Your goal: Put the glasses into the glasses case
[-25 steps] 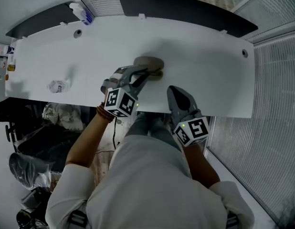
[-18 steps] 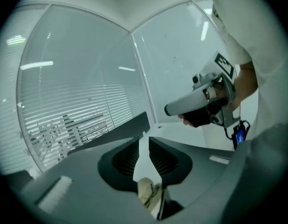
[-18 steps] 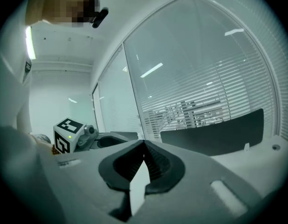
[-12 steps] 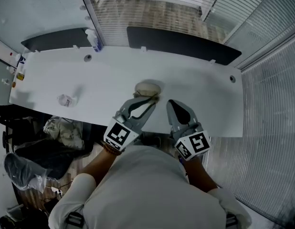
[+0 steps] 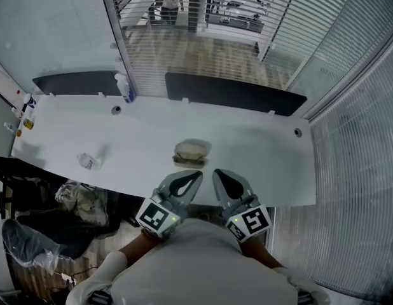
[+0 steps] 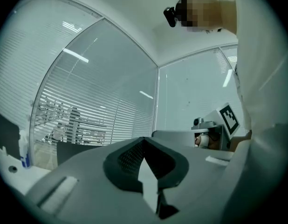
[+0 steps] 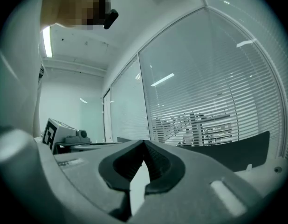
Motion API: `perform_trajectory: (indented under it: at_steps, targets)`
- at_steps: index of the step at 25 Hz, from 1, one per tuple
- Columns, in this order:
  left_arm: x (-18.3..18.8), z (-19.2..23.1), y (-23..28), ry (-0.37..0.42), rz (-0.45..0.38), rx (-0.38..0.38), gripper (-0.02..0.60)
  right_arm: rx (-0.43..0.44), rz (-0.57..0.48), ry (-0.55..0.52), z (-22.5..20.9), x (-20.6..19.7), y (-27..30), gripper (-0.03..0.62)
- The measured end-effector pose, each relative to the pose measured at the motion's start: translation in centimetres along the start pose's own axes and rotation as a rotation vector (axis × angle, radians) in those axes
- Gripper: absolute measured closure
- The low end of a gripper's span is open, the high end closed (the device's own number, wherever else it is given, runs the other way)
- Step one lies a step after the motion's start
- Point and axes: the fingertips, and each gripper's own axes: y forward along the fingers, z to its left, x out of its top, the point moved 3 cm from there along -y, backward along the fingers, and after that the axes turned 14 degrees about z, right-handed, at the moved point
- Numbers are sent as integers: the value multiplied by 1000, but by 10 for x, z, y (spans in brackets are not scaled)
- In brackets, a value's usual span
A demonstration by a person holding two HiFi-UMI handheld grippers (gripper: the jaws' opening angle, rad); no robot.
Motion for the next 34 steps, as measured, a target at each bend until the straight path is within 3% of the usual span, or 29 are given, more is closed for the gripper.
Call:
perform_trajectory:
  at_steps: [24, 34]
  targets:
    - [-8, 11, 21, -65, 35, 11, 578, -21, -5, 16, -14, 0, 4, 594]
    - [-14, 14, 22, -42, 22, 20, 579, -17, -7, 20, -15, 1, 5, 594]
